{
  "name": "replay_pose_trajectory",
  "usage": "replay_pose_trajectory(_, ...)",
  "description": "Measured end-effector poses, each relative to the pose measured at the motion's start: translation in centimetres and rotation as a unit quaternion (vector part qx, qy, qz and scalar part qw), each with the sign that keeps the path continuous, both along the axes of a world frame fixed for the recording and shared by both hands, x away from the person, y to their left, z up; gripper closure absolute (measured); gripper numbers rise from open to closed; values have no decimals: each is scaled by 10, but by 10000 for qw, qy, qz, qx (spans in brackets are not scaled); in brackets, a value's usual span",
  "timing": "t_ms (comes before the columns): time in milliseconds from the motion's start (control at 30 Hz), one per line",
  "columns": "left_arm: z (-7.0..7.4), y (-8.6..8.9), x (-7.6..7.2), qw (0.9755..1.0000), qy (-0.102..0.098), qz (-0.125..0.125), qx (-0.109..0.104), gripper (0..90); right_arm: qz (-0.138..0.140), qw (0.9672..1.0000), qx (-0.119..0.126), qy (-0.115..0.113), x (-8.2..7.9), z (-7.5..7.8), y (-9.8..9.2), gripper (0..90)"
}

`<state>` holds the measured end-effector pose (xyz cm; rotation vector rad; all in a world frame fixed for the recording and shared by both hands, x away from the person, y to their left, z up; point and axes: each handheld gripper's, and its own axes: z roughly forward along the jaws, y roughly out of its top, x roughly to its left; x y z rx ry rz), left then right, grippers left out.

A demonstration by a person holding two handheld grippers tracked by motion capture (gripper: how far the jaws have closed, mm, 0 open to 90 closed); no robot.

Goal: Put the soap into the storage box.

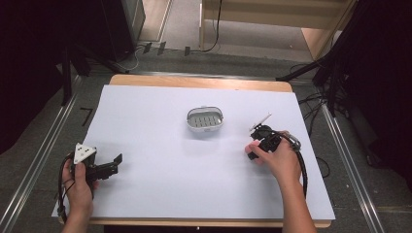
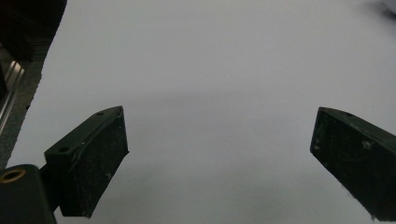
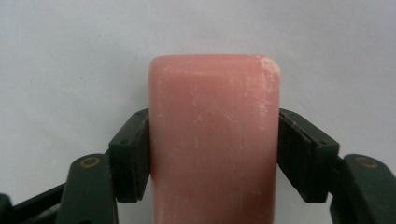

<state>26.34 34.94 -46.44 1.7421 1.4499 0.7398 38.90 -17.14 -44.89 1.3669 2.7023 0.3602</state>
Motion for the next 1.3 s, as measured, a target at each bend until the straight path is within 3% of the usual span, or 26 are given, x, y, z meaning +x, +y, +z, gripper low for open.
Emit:
replay_pose_trajectory(367, 0, 0, 0, 10000, 5, -6, -2, 46, 254, 9995, -140, -78, 1, 1, 3, 386)
replay_pose_trajectory(533, 0, 0, 0, 10000, 8, -5, 3, 46, 432, 9990, 15, -114, 1, 8, 6, 387)
replay_pose_trajectory(733, 0, 0, 0, 10000, 8, -15, 4, 46, 762, 9969, -29, -210, 3, 20, 11, 387)
replay_pose_trajectory(1100, 0, 0, 0, 10000, 7, -7, 0, 46, 1191, 9923, 134, -313, 10, 36, 25, 386)
replay_pose_trajectory(1300, 0, 0, 0, 10000, 6, -16, -4, 46, 1511, 9879, 107, -338, 15, 39, 35, 386)
